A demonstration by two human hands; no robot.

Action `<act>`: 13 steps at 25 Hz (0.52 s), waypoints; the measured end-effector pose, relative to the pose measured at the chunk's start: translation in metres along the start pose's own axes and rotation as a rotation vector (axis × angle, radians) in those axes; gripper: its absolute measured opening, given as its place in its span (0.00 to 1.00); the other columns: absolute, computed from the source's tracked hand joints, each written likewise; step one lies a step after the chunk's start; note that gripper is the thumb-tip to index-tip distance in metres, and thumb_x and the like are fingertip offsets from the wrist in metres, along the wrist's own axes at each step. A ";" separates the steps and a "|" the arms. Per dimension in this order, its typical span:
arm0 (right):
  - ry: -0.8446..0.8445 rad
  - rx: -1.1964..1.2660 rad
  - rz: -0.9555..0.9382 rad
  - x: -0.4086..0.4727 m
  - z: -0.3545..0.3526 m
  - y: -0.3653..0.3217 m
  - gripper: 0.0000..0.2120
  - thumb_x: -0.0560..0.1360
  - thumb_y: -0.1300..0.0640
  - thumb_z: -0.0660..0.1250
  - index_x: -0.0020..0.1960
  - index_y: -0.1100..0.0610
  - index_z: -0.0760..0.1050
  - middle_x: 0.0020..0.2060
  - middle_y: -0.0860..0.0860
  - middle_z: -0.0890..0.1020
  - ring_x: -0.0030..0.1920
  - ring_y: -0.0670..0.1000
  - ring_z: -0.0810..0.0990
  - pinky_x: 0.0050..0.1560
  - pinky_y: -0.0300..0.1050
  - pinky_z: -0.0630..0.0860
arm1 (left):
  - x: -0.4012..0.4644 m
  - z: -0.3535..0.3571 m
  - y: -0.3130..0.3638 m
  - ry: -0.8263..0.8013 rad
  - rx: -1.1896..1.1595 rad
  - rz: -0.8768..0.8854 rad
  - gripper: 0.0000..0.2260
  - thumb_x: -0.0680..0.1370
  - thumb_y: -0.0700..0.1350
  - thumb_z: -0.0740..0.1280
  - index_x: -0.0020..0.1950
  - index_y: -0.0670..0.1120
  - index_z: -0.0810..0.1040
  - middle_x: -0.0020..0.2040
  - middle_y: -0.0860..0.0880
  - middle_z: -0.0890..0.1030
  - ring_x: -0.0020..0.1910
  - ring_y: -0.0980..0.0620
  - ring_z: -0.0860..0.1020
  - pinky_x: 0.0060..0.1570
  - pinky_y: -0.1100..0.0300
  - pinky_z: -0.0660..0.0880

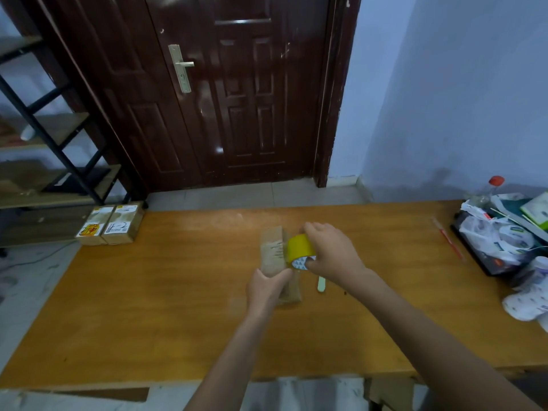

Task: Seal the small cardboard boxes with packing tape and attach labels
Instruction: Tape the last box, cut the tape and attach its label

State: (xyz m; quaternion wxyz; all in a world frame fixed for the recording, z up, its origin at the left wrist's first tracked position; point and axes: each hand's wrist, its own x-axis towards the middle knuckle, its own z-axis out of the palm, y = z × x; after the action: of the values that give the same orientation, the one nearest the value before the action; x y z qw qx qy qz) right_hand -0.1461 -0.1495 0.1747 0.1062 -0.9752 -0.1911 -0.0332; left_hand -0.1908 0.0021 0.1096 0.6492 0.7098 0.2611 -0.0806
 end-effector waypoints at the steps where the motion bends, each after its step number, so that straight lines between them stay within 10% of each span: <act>1: 0.028 0.087 0.038 -0.001 -0.002 0.008 0.19 0.66 0.58 0.73 0.53 0.53 0.69 0.47 0.48 0.77 0.47 0.52 0.75 0.37 0.43 0.71 | 0.003 -0.003 -0.002 -0.001 -0.076 -0.020 0.24 0.61 0.50 0.74 0.54 0.42 0.78 0.46 0.45 0.83 0.41 0.48 0.82 0.35 0.55 0.78; 6: 0.108 0.211 0.062 -0.006 0.003 0.005 0.12 0.69 0.65 0.67 0.44 0.57 0.65 0.37 0.48 0.71 0.37 0.50 0.71 0.29 0.41 0.63 | 0.008 -0.006 -0.003 -0.121 -0.247 -0.077 0.23 0.66 0.42 0.77 0.59 0.38 0.76 0.50 0.40 0.83 0.45 0.42 0.83 0.40 0.50 0.81; 13: 0.177 -0.225 0.119 0.000 -0.026 0.037 0.16 0.64 0.72 0.68 0.48 0.59 0.73 0.43 0.53 0.76 0.40 0.51 0.70 0.37 0.41 0.59 | 0.041 -0.060 0.038 -0.141 -0.363 0.004 0.29 0.60 0.45 0.74 0.59 0.36 0.76 0.51 0.39 0.82 0.46 0.43 0.83 0.36 0.55 0.79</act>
State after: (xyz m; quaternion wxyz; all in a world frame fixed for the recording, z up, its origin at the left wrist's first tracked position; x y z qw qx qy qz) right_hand -0.1325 -0.1887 0.1932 0.0143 -0.9838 -0.1182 -0.1341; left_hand -0.1517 0.0698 0.1332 0.7834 0.5742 0.2239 -0.0803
